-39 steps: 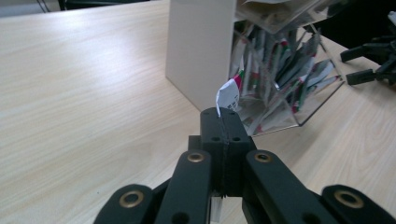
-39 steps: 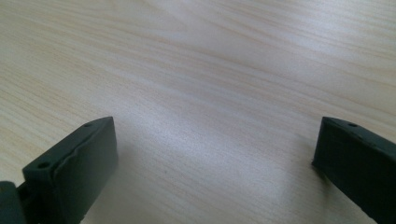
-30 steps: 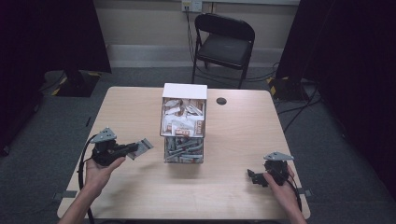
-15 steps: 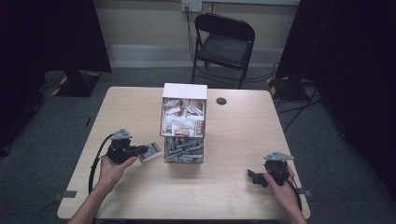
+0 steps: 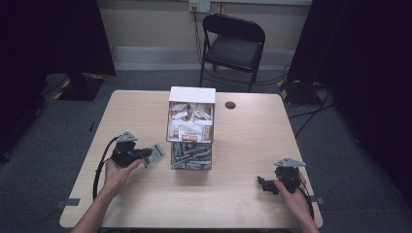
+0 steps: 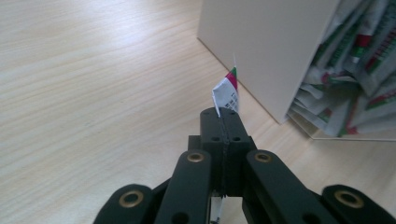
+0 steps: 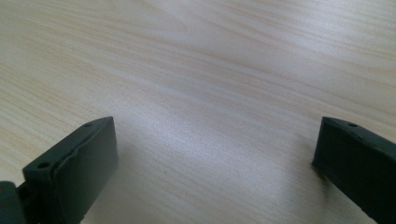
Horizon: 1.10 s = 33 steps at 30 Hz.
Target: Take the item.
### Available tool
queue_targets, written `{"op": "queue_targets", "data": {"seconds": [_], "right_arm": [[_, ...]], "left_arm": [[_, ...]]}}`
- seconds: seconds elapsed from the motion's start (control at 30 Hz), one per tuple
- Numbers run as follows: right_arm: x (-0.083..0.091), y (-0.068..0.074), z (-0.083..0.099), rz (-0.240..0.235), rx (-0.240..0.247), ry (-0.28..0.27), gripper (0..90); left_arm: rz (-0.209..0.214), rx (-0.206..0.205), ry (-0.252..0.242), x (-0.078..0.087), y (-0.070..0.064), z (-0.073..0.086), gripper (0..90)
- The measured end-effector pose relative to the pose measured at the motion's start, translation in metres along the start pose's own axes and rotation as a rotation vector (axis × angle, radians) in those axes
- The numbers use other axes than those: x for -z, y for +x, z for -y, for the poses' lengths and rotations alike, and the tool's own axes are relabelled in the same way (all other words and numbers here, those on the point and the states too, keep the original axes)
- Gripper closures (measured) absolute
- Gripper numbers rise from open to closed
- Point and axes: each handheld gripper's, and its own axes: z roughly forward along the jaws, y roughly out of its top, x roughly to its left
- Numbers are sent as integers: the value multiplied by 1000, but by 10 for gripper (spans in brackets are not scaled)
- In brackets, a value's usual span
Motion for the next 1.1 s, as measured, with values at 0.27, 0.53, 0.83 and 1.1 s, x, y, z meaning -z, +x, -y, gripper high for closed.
{"op": "queue_targets", "data": {"seconds": [0.27, 0.53, 0.83, 1.1], "right_arm": [[0, 0, 0, 0, 0, 0, 0], [0, 0, 0, 0, 0, 0, 0], [0, 0, 0, 0, 0, 0, 0], [0, 0, 0, 0, 0, 0, 0]], "left_arm": [[-20, 3, 12, -13, 1, 1, 900], [-27, 20, 7, -21, 4, 5, 900], [-52, 26, 12, -30, 6, 4, 889], [-73, 34, 22, -36, 7, 6, 865]]}}
